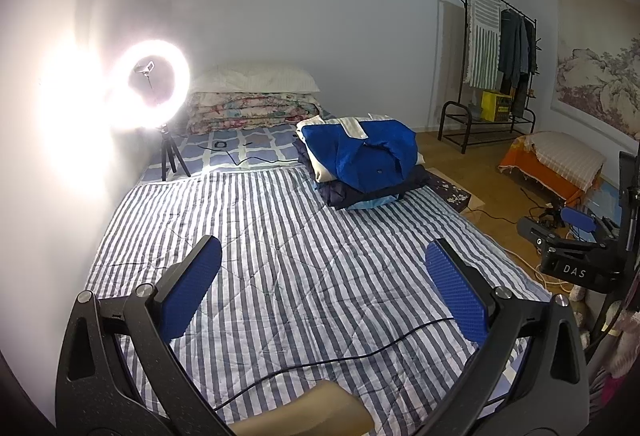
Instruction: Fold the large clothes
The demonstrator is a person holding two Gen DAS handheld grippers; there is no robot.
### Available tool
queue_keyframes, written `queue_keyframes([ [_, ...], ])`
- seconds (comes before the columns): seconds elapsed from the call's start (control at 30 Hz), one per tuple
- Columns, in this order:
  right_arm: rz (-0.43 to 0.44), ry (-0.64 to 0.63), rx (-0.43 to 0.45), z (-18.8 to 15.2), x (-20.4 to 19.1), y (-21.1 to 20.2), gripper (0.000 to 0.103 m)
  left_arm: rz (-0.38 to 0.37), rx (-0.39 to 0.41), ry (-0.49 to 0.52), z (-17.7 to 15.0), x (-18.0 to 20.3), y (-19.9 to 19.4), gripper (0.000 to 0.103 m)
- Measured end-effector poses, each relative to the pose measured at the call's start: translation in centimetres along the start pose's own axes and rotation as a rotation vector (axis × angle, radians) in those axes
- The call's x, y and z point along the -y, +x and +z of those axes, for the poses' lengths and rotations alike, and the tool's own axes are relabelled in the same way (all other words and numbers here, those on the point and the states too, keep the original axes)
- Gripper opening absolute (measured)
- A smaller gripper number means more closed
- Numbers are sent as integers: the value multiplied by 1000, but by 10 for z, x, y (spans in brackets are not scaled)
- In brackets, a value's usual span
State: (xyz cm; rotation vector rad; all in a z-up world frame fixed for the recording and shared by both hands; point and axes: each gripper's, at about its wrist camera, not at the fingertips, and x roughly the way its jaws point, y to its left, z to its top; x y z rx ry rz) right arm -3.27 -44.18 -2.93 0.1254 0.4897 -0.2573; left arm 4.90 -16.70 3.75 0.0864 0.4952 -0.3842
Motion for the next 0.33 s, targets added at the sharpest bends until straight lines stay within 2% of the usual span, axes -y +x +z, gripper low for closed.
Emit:
queue_keyframes([
  [0.33, 0, 10, -2, -1, 4, 0, 103, 13, 27, 19, 7, -3, 1, 103],
])
